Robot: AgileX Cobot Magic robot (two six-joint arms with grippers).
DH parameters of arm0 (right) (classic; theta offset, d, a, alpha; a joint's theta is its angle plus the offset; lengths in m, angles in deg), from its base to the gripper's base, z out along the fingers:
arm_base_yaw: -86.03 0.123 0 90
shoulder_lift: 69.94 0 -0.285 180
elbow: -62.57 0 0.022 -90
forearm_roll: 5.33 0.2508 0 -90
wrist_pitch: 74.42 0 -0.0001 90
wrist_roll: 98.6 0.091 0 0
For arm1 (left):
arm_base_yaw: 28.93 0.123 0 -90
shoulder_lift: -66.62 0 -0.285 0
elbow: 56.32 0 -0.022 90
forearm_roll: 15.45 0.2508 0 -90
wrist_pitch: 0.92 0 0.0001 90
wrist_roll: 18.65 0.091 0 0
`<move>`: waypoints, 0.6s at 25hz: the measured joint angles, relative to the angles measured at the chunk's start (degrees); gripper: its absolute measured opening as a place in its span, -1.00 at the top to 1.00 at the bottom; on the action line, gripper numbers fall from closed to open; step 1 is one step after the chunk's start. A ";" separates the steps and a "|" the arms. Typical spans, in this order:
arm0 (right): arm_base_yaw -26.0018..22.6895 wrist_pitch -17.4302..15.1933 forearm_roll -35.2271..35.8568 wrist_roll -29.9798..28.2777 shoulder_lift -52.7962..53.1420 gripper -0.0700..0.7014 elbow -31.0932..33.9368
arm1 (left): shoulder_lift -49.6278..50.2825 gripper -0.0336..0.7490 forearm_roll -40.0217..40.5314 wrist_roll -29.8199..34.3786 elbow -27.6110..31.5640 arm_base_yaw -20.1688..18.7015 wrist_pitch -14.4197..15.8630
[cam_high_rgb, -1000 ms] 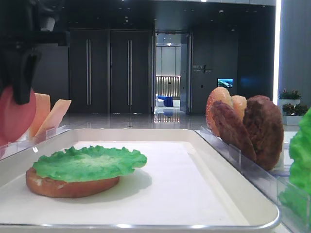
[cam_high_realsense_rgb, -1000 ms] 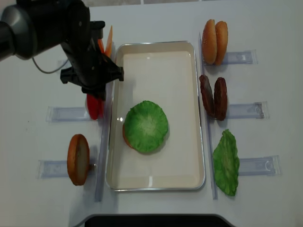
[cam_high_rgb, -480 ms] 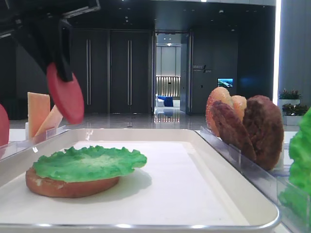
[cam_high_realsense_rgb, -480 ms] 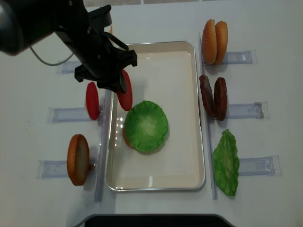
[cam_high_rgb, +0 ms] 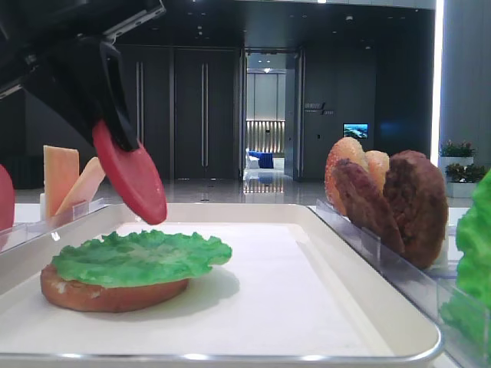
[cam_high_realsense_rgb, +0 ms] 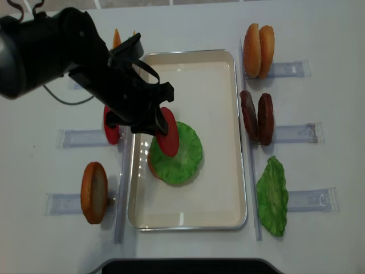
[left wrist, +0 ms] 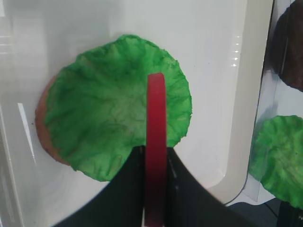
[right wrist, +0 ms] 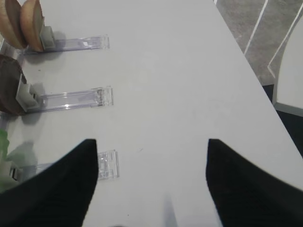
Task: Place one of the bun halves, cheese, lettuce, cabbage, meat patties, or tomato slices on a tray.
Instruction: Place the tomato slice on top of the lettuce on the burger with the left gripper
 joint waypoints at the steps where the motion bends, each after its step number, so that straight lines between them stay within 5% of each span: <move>1: 0.00 0.00 0.00 0.00 0.00 -0.38 0.00 | 0.00 0.77 -0.57 1.06 0.50 0.00 -0.48; 15: 0.00 0.00 0.00 -0.06 0.00 -0.38 0.00 | 0.00 0.77 -1.53 4.01 4.91 0.00 -5.99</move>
